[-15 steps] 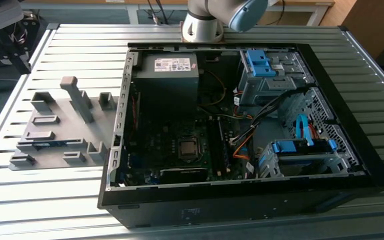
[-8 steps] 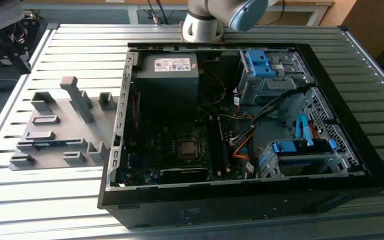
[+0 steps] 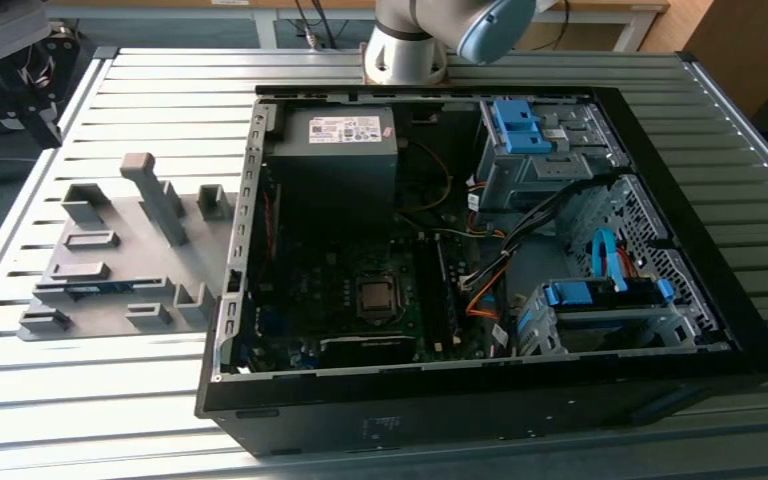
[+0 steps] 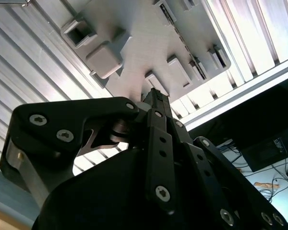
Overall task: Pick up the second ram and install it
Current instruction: 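Pick up the second ram and move it above second insertion slot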
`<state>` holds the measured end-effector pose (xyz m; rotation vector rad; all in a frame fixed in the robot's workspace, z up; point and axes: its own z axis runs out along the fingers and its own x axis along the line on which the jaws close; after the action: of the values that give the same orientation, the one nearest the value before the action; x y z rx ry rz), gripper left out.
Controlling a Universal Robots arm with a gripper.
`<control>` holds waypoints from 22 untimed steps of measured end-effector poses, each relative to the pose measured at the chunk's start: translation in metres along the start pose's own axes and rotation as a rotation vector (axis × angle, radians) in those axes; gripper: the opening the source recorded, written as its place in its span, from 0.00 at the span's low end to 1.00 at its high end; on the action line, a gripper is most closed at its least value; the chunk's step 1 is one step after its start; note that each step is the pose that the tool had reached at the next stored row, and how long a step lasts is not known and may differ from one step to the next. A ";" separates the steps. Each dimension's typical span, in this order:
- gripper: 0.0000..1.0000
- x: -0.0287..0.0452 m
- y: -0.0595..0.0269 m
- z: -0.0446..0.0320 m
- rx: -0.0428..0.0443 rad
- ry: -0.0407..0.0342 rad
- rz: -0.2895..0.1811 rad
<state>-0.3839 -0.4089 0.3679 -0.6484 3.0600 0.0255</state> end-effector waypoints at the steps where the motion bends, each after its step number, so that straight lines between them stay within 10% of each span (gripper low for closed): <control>1: 0.11 0.0001 0.0000 0.0000 -0.0001 0.0001 -0.002; 22: 0.11 0.0005 0.0001 0.0000 -0.0008 0.0007 -0.050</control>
<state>-0.3844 -0.4090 0.3679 -0.7241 3.0434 0.0261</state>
